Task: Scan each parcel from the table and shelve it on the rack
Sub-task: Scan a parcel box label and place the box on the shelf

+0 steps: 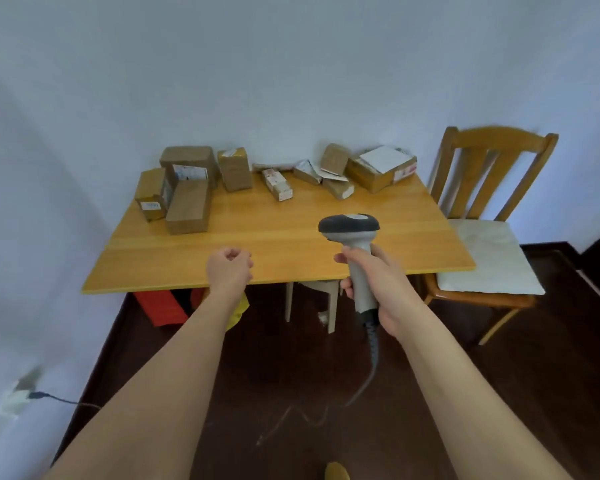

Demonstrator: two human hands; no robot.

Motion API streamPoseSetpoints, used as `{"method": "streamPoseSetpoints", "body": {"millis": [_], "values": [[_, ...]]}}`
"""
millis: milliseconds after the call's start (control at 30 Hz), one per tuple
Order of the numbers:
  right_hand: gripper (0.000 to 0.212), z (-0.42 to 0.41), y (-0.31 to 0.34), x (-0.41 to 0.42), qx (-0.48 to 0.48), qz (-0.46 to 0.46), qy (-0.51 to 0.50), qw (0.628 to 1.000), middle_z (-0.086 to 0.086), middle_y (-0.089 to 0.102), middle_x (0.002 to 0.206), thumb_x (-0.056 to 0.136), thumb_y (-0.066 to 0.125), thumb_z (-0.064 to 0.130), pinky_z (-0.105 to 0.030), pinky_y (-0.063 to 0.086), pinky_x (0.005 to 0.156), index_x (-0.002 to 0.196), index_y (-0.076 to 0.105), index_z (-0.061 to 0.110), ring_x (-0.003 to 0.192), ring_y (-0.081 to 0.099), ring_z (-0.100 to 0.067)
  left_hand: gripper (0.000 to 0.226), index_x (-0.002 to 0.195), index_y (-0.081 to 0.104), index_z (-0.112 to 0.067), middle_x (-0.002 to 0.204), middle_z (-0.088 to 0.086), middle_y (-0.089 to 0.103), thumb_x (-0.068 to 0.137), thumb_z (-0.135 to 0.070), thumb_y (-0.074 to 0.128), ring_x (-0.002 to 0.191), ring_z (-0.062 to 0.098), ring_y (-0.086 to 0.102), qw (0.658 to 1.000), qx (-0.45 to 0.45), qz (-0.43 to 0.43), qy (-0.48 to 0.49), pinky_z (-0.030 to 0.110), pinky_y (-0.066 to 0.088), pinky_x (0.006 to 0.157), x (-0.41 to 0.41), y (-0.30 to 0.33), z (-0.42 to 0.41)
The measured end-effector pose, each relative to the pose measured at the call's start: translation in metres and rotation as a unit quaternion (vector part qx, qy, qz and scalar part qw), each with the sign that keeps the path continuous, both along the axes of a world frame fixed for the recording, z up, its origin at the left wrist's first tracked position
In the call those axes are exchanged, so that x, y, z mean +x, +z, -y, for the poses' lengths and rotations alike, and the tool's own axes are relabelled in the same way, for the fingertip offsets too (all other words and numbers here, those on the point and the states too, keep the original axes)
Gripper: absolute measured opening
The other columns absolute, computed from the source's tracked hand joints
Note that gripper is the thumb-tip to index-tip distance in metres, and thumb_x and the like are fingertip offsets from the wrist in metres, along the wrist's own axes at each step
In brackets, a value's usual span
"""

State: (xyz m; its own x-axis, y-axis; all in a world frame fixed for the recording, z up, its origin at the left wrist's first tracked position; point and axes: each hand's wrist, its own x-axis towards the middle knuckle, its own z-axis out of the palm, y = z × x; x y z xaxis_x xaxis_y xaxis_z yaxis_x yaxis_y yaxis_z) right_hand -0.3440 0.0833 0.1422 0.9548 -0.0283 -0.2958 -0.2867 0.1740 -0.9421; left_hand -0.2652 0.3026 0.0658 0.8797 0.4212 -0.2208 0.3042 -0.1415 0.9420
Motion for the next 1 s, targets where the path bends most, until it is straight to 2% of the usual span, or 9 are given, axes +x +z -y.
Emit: {"method": "streamPoseSetpoints", "body": {"millis": [133, 267, 500, 600, 633, 700, 800, 900, 1000], "values": [[0.015, -0.003, 0.008, 0.087, -0.010, -0.007, 0.024, 1.000, -0.007, 0.065, 0.108, 0.096, 0.061, 0.027, -0.028, 0.045, 0.055, 0.107, 0.061, 0.017, 0.055, 0.054, -0.012, 0.017, 0.095, 0.064, -0.004, 0.083, 0.007, 0.063, 0.095, -0.016, 0.052, 0.062, 0.018, 0.055, 1.000, 0.009, 0.003, 0.025, 0.026, 0.047, 0.056, 0.064, 0.007, 0.005], [0.015, -0.025, 0.001, 0.160, -0.004, -0.015, 0.056, 0.998, -0.008, 0.065, 0.109, 0.096, 0.061, 0.027, -0.029, 0.046, 0.055, 0.107, 0.061, 0.016, 0.055, 0.055, -0.012, 0.019, 0.088, 0.064, -0.001, 0.079, 0.009, 0.062, 0.094, -0.015, 0.052, 0.061, 0.021, 0.055, 0.998, 0.029, -0.011, 0.057, 0.033, 0.047, 0.059, 0.122, -0.001, -0.016], [0.020, -0.078, -0.027, 0.280, -0.015, -0.031, 0.102, 0.994, -0.007, 0.062, 0.108, 0.097, 0.061, 0.027, -0.028, 0.046, 0.056, 0.111, 0.062, 0.014, 0.056, 0.055, -0.012, 0.019, 0.089, 0.062, -0.001, 0.083, 0.018, 0.063, 0.094, -0.014, 0.049, 0.068, 0.025, 0.055, 0.990, 0.083, -0.081, 0.085, 0.036, 0.044, 0.060, 0.238, -0.054, -0.077], [0.022, -0.104, -0.041, 0.334, -0.034, -0.050, 0.113, 0.992, -0.007, 0.063, 0.108, 0.096, 0.062, 0.028, -0.028, 0.047, 0.057, 0.112, 0.063, 0.012, 0.056, 0.055, -0.012, 0.018, 0.111, 0.056, -0.007, 0.097, 0.008, 0.058, 0.097, -0.016, 0.049, 0.071, 0.017, 0.052, 0.984, 0.097, -0.134, 0.071, 0.029, 0.041, 0.055, 0.289, -0.074, -0.102], [0.022, -0.112, -0.044, 0.350, -0.038, -0.060, 0.114, 0.991, -0.007, 0.063, 0.108, 0.096, 0.062, 0.028, -0.028, 0.047, 0.057, 0.112, 0.063, 0.013, 0.056, 0.055, -0.012, 0.027, 0.122, 0.052, -0.007, 0.108, 0.009, 0.057, 0.097, -0.018, 0.052, 0.077, 0.016, 0.053, 0.981, 0.105, -0.151, 0.062, 0.030, 0.043, 0.057, 0.303, -0.079, -0.110], [0.020, -0.127, -0.051, 0.378, -0.048, -0.072, 0.115, 0.990, -0.008, 0.063, 0.108, 0.096, 0.062, 0.028, -0.027, 0.047, 0.058, 0.111, 0.064, 0.015, 0.057, 0.056, -0.012, 0.050, 0.138, 0.040, -0.003, 0.133, 0.015, 0.046, 0.095, -0.022, 0.056, 0.107, 0.028, 0.054, 0.970, 0.155, -0.182, 0.036, 0.040, 0.051, 0.082, 0.331, -0.092, -0.128], [0.015, -0.148, -0.063, 0.417, -0.069, -0.087, 0.127, 0.986, -0.012, 0.063, 0.105, 0.095, 0.062, 0.029, -0.029, 0.048, 0.062, 0.107, 0.065, 0.019, 0.058, 0.057, -0.011, 0.074, 0.151, 0.021, -0.004, 0.156, 0.015, 0.020, 0.093, -0.028, 0.060, 0.140, 0.039, 0.023, 0.937, 0.254, -0.239, -0.002, 0.050, 0.030, 0.111, 0.367, -0.112, -0.152], [0.012, -0.165, -0.078, 0.445, -0.086, -0.105, 0.138, 0.981, -0.016, 0.066, 0.112, 0.095, 0.062, 0.030, -0.029, 0.050, 0.065, 0.103, 0.065, 0.021, 0.061, 0.059, -0.012, 0.088, 0.156, 0.004, -0.013, 0.163, 0.007, -0.006, 0.092, -0.033, 0.061, 0.147, 0.041, 0.001, 0.918, 0.290, -0.270, -0.027, 0.053, 0.013, 0.119, 0.393, -0.135, -0.171], [0.013, -0.181, -0.096, 0.465, -0.089, -0.127, 0.153, 0.976, -0.011, 0.066, 0.103, 0.095, 0.063, 0.031, -0.030, 0.051, 0.067, 0.104, 0.065, 0.022, 0.063, 0.059, -0.013, 0.088, 0.156, 0.004, -0.024, 0.163, 0.006, -0.015, 0.092, -0.044, 0.060, 0.146, 0.045, -0.013, 0.901, 0.293, -0.314, -0.057, 0.057, -0.002, 0.119, 0.410, -0.159, -0.185]]}}
